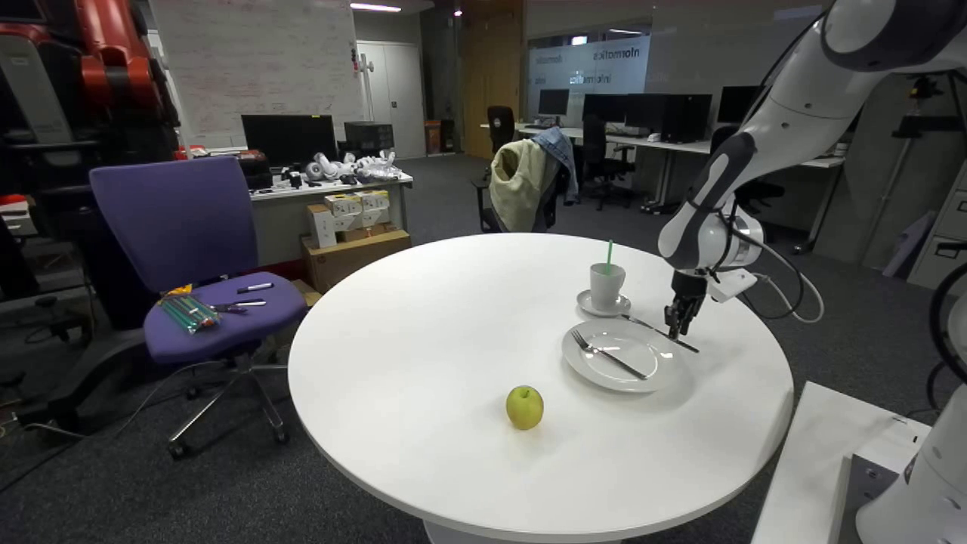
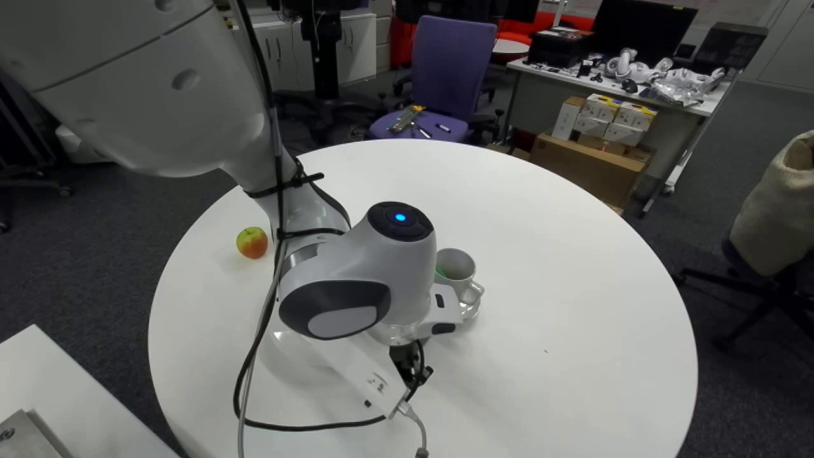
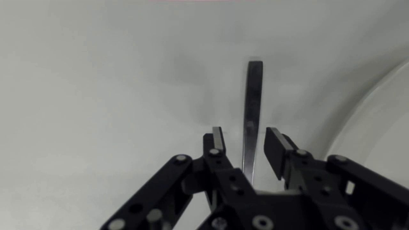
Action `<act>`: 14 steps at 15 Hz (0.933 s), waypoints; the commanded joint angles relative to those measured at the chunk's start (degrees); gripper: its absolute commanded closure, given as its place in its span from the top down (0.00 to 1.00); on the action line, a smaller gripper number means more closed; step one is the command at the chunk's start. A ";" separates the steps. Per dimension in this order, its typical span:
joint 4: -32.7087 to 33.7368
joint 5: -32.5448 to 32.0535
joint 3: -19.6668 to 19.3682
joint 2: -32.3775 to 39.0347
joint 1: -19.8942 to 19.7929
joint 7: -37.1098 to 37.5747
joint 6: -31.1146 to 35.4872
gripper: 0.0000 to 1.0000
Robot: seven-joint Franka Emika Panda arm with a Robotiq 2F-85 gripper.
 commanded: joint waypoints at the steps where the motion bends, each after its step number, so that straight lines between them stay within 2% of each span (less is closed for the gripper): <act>1: -1.02 0.49 0.26 -1.29 -0.28 1.52 1.61 0.29; 2: -1.03 0.41 0.24 -1.31 -0.24 1.81 1.63 0.27; 5: -0.95 0.08 0.05 -1.24 0.01 2.44 1.57 0.43; 6: -0.93 0.01 0.01 -1.25 0.10 2.59 1.53 0.42; 7: -0.92 -0.04 -0.03 -1.26 0.19 2.75 1.53 0.46; 14: 0.01 -0.61 -0.78 -0.19 1.74 5.17 1.35 0.40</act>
